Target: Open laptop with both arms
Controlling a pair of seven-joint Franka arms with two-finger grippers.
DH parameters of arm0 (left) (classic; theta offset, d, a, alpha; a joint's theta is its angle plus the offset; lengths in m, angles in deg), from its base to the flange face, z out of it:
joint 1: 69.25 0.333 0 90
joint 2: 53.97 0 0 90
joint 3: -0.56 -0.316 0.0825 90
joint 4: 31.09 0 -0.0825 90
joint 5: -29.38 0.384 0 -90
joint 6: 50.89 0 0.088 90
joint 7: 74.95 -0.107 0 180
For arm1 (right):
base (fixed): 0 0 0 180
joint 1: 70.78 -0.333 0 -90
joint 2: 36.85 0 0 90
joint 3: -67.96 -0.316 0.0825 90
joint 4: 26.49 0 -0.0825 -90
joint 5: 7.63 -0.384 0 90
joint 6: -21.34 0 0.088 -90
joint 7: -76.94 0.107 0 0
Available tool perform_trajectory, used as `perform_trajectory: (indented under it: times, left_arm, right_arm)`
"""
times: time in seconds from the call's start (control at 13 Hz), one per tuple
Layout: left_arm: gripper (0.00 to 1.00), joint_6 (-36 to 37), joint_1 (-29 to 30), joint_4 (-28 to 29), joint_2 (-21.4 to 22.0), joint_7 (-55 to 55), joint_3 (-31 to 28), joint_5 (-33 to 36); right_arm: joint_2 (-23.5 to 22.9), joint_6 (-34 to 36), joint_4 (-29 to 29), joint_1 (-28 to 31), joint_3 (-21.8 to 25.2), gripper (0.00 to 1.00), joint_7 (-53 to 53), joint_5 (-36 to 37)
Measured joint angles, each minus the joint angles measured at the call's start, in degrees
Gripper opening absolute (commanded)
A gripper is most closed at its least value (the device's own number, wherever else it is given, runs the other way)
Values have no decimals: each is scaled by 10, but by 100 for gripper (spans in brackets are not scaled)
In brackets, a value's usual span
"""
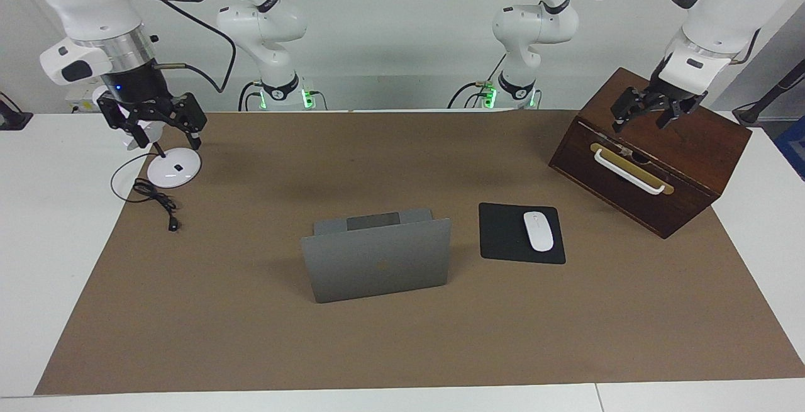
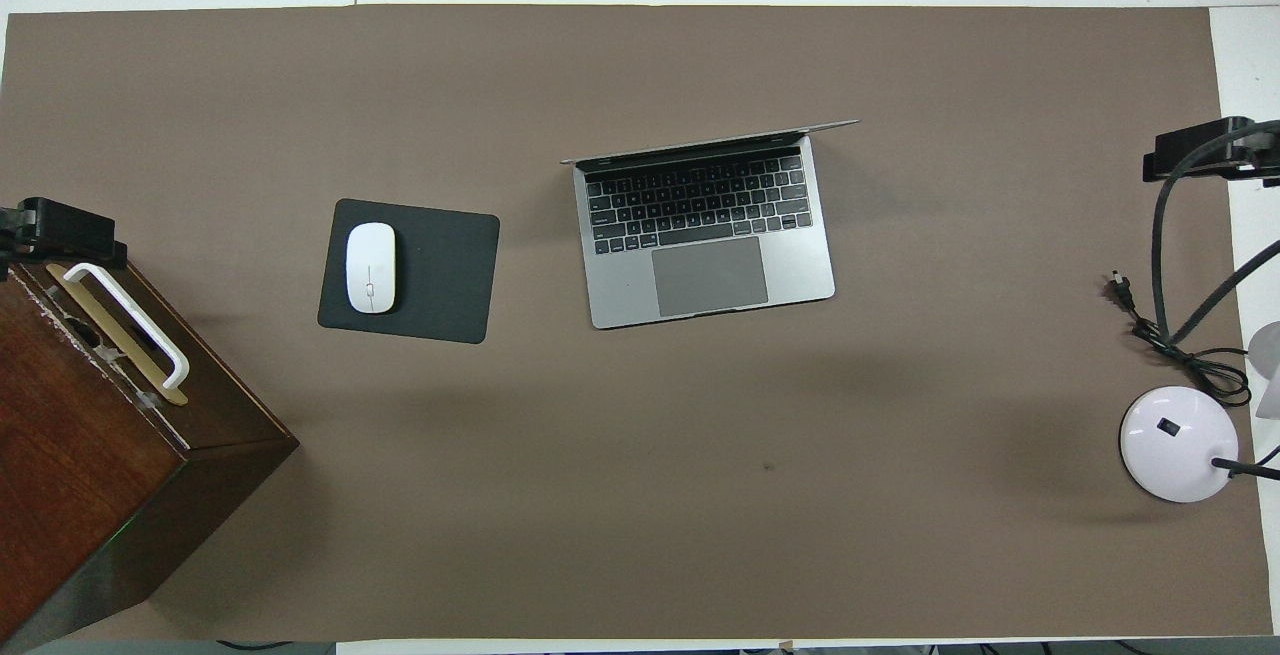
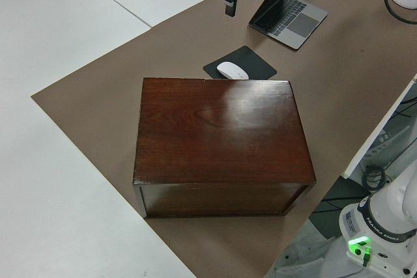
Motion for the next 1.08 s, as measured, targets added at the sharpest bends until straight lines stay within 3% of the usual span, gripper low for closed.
perform_trajectory:
  times: [1.08]
  left_arm:
    - [100, 0, 0, 0, 0, 0, 0, 0]
  right_arm:
    - [0, 0, 11, -2, 0, 100, 1, 0]
